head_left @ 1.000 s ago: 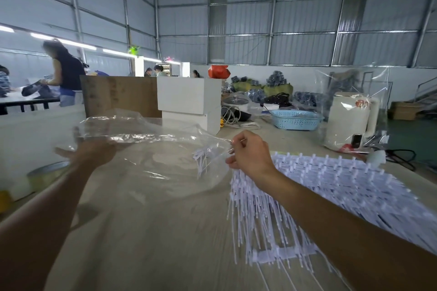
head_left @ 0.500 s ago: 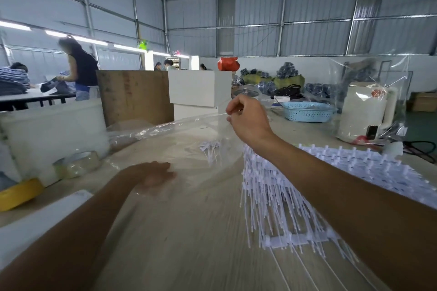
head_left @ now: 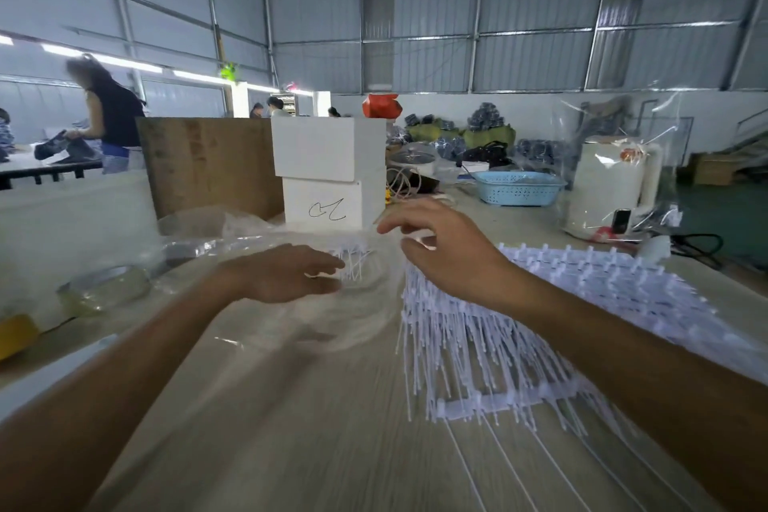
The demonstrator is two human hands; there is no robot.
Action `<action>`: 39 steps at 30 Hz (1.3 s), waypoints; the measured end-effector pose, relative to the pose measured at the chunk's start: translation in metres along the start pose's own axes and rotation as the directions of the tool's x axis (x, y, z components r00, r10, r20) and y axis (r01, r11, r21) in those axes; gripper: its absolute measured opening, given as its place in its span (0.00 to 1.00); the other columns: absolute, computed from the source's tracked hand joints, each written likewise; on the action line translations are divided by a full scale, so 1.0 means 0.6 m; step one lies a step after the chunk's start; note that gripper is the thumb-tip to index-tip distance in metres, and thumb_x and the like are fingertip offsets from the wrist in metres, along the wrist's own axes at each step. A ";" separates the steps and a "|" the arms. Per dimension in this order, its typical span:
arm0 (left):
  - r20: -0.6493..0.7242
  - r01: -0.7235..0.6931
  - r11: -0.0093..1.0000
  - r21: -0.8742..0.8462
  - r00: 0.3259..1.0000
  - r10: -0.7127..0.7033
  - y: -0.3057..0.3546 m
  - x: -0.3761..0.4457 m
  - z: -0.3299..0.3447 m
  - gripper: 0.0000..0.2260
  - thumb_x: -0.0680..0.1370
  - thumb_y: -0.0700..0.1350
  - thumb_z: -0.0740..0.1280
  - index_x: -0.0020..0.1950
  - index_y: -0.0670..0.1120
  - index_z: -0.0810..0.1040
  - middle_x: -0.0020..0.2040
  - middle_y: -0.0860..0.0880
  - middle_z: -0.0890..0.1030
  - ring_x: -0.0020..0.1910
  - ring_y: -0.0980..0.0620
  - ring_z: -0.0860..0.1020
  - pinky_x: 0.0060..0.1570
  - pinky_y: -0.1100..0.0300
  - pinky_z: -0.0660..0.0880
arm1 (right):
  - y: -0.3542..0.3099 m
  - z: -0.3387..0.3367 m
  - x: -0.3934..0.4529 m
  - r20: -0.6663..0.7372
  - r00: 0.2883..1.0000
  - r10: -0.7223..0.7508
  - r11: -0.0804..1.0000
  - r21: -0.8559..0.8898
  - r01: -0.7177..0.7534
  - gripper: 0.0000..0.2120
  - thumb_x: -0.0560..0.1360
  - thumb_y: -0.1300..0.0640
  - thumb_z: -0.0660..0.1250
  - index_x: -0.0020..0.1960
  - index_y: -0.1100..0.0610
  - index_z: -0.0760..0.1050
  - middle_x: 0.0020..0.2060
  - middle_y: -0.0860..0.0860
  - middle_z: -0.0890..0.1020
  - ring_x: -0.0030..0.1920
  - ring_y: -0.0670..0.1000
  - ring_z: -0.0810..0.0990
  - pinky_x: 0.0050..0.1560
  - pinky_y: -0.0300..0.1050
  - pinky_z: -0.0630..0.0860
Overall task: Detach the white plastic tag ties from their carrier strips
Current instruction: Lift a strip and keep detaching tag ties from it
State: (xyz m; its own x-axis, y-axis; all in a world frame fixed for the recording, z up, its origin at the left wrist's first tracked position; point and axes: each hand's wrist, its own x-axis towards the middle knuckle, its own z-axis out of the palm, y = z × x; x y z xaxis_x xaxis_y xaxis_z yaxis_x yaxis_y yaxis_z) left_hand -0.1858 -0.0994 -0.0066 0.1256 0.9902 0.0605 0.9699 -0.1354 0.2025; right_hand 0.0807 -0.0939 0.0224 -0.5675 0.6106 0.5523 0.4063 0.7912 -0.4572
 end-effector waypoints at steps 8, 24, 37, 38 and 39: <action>-0.187 0.127 0.651 -0.748 0.901 -0.391 0.056 0.007 -0.015 0.24 0.79 0.66 0.60 0.63 0.48 0.73 0.49 0.45 0.84 0.42 0.45 0.85 0.34 0.55 0.79 | 0.065 -0.116 -0.172 -0.011 0.999 -0.031 0.966 -0.258 0.027 0.13 0.80 0.64 0.65 0.58 0.50 0.81 0.55 0.46 0.79 0.55 0.41 0.76 0.57 0.37 0.72; -0.373 -0.103 0.991 -0.082 0.925 0.065 0.333 0.103 0.003 0.23 0.80 0.66 0.59 0.70 0.57 0.72 0.67 0.50 0.77 0.64 0.45 0.76 0.63 0.45 0.73 | 0.270 -0.188 -0.164 0.069 0.839 0.539 0.777 -0.424 -0.465 0.24 0.82 0.45 0.62 0.74 0.54 0.70 0.72 0.56 0.72 0.68 0.56 0.74 0.68 0.48 0.68; -0.181 0.095 0.990 0.108 0.981 -0.075 0.291 0.203 0.181 0.31 0.77 0.71 0.43 0.76 0.60 0.60 0.79 0.49 0.60 0.79 0.43 0.54 0.71 0.35 0.59 | 0.341 -0.193 -0.187 -0.083 0.802 0.591 0.634 -0.567 -0.526 0.21 0.82 0.43 0.57 0.67 0.55 0.73 0.65 0.55 0.74 0.69 0.60 0.69 0.69 0.56 0.68; -0.188 0.077 0.985 0.152 0.981 -0.047 0.292 0.202 0.179 0.29 0.77 0.69 0.43 0.74 0.61 0.63 0.77 0.49 0.64 0.77 0.42 0.57 0.69 0.35 0.62 | 0.342 -0.196 -0.188 -0.090 0.809 0.581 0.639 -0.564 -0.522 0.20 0.82 0.43 0.58 0.65 0.55 0.75 0.64 0.55 0.74 0.68 0.60 0.70 0.68 0.56 0.68; -0.205 0.064 0.983 0.174 0.978 -0.027 0.293 0.200 0.177 0.26 0.78 0.67 0.44 0.71 0.60 0.66 0.74 0.49 0.68 0.75 0.43 0.61 0.68 0.36 0.65 | 0.342 -0.199 -0.188 -0.106 0.816 0.568 0.652 -0.548 -0.525 0.19 0.81 0.43 0.61 0.63 0.55 0.78 0.62 0.56 0.75 0.67 0.60 0.71 0.67 0.56 0.70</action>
State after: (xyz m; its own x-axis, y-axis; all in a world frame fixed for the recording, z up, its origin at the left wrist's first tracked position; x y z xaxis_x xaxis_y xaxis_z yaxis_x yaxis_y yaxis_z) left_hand 0.0220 -0.0009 -0.0675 0.0539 0.9656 0.2546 0.9974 -0.0643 0.0328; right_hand 0.3135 0.0039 -0.0503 -0.1565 0.9516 0.2645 0.9548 0.2143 -0.2060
